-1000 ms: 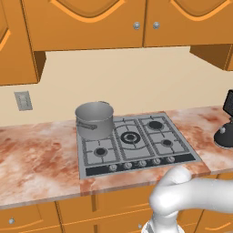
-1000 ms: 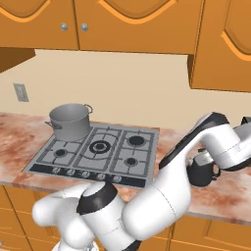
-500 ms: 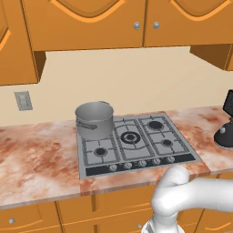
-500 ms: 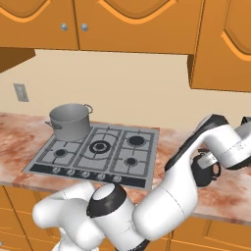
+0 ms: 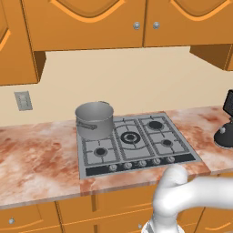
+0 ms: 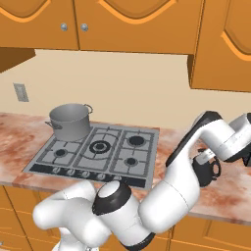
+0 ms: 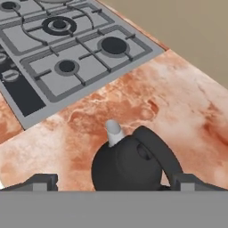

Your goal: Pick the kettle from the counter and place it on a stove burner. Then turn the burner on.

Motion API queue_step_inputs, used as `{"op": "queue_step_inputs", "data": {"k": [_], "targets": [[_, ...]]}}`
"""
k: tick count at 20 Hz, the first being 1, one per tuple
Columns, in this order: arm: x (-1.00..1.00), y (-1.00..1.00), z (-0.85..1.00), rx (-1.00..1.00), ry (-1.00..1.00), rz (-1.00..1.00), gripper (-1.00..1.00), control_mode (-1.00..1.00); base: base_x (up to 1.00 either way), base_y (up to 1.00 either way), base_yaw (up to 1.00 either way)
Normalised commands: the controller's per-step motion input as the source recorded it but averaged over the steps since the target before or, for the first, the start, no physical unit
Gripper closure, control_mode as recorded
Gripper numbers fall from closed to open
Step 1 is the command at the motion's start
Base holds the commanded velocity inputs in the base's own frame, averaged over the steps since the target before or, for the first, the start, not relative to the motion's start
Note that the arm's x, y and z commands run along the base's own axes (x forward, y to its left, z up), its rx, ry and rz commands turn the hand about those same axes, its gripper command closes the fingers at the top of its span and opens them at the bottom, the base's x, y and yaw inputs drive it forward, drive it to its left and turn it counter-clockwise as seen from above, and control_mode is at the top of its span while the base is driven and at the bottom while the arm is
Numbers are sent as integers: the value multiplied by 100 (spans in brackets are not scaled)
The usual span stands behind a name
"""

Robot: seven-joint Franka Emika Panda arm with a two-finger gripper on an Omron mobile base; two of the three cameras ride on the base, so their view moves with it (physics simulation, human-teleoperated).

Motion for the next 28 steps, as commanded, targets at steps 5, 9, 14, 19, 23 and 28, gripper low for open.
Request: {"op": "queue_step_inputs", "data": {"k": [5, 9, 14, 19, 23, 28], "targets": [[29, 0, -15, -6, 12, 6, -100, -100, 0, 0, 0], [26, 0, -11, -3, 8, 6, -100, -100, 0, 0, 0], [18, 0, -14, -3, 8, 8, -100, -100, 0, 0, 0], [0, 0, -48, -9, 16, 11, -100, -100, 0, 0, 0], [0, 0, -26, -6, 6, 10, -100, -100, 0, 0, 0], [0, 0, 0, 0, 0, 1, 100, -100, 0, 0, 0]]}}
